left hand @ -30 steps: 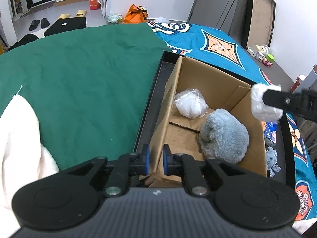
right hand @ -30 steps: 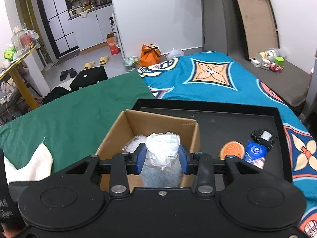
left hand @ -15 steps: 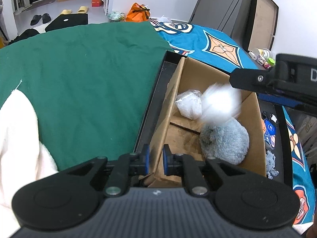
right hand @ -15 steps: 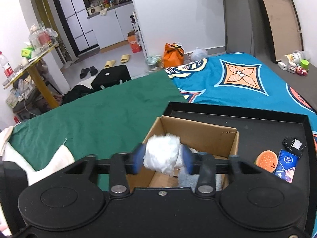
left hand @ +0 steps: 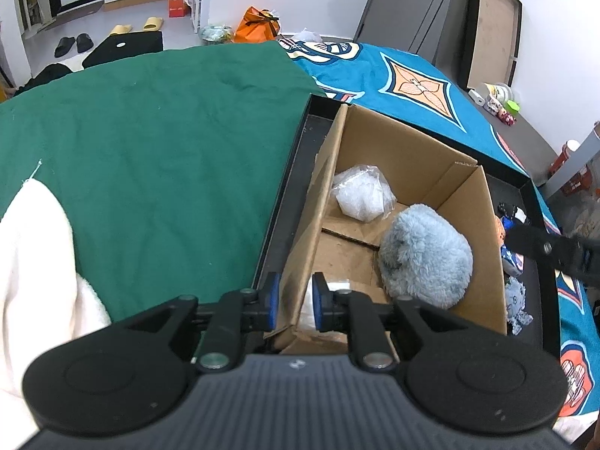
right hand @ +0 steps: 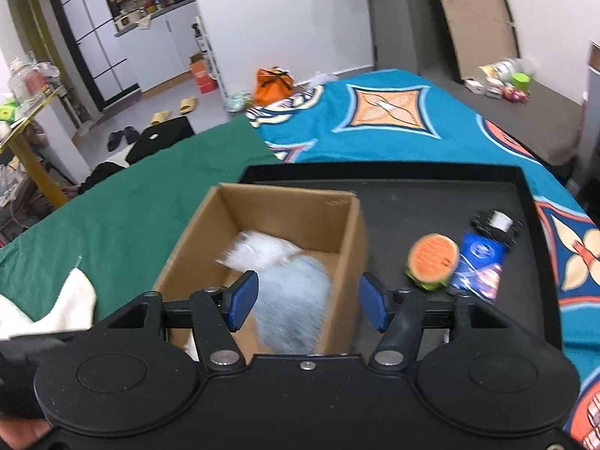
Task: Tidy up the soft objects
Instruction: 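Carry the white plastic bag with the right gripper into the box and release, then reach the right gripper to the denim-blue plush and grasp it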
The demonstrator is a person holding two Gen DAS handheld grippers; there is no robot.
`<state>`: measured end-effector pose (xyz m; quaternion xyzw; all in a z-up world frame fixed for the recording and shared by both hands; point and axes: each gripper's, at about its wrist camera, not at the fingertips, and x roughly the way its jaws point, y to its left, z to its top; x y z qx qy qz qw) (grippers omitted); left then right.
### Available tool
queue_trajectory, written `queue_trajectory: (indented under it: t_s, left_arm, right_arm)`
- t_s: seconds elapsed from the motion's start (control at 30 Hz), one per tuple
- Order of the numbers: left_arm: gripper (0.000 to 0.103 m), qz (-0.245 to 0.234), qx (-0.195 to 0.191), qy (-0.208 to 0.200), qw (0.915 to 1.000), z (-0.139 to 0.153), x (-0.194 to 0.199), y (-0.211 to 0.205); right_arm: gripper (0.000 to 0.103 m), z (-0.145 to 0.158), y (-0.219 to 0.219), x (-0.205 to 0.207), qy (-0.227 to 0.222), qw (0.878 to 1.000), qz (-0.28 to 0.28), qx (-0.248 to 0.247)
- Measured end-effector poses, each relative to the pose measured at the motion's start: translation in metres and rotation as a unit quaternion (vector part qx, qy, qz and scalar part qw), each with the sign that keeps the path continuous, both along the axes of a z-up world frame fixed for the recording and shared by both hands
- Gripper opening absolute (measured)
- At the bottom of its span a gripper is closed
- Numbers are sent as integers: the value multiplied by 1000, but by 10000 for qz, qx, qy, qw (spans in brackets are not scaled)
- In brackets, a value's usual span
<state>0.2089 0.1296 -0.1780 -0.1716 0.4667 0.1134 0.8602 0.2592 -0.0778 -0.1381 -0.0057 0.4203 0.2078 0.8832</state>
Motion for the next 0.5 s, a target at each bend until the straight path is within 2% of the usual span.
queue_trajectory:
  t_s: [0.1, 0.17, 0.5]
  left_arm:
    - [18, -25, 71, 24, 10000, 0, 0, -2]
    - [26, -43, 128, 41, 9999, 1, 1, -4]
    - [44, -180, 688, 68, 9974, 6, 1, -21]
  right_arm:
    - [65, -5, -14, -3, 41, 9999, -136, -32]
    - [69, -9, -21, -6, 68, 9997, -218, -85]
    - [69, -21, -52, -11, 58, 9990, -423, -130]
